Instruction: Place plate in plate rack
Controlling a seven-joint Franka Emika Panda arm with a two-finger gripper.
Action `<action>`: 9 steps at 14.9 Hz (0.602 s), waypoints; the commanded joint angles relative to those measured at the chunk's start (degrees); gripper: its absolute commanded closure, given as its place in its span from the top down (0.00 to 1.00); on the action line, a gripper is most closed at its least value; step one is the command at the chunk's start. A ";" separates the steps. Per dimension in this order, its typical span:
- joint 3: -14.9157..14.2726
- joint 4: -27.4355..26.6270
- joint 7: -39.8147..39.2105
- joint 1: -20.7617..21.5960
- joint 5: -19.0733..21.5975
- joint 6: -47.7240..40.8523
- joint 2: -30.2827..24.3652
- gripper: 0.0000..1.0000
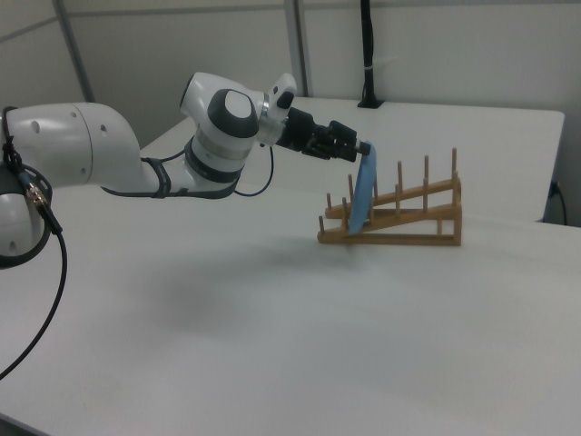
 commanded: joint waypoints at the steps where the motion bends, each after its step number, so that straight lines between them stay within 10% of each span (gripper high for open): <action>1: 1.86 1.81 3.58 0.26 -0.86 0.33 0.36 0.68; 7: 3.19 2.43 6.66 0.34 3.17 0.07 -3.41 0.80; 9: 4.67 1.64 6.23 0.60 13.31 -0.20 -7.00 1.00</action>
